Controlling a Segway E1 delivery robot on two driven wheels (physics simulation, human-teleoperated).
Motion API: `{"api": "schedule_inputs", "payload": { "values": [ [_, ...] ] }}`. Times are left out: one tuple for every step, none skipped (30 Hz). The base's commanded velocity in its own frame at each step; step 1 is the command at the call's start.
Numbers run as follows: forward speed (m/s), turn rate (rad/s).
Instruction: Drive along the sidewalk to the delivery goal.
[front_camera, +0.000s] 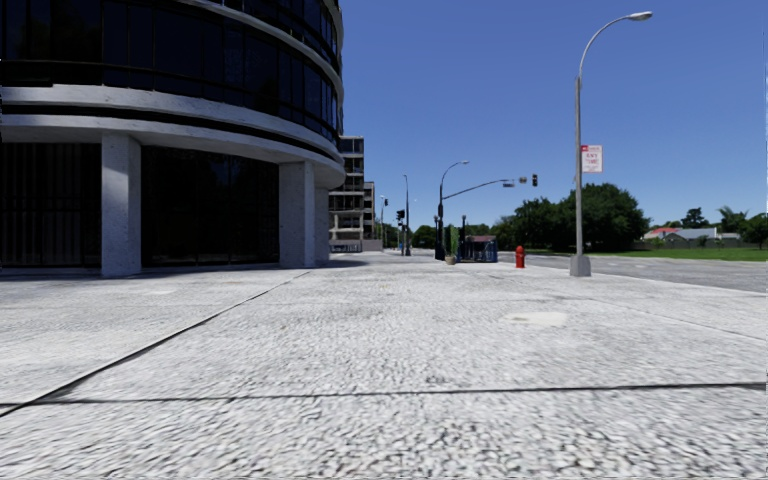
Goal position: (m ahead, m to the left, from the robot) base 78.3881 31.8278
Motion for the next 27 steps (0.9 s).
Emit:
{"api": "schedule_inputs", "payload": {
  "values": [
    [1.44, 0.0],
    [1.44, 0.0],
    [1.43, 0.0],
    [1.43, 0.0],
    [1.43, 0.0],
    [1.43, 0.0],
    [1.43, 0.0],
    [1.43, 0.0],
    [1.43, 0.0],
    [1.43, 0.0],
    [1.43, 0.0],
    [1.43, 0.0],
    [1.43, 0.0],
    [1.43, 0.0],
    [1.43, 0.0],
    [1.43, 0.0],
    [1.43, 0.0],
    [1.43, 0.0],
    [1.43, 0.0],
    [1.43, 0.0],
    [1.43, 0.0],
    [1.45, 0.0],
    [2.0, 0.0],
    [2.0, 0.0],
    [2.0, 0.0],
    [2.0, 0.0],
    [2.0, 0.0]
  ]
}}
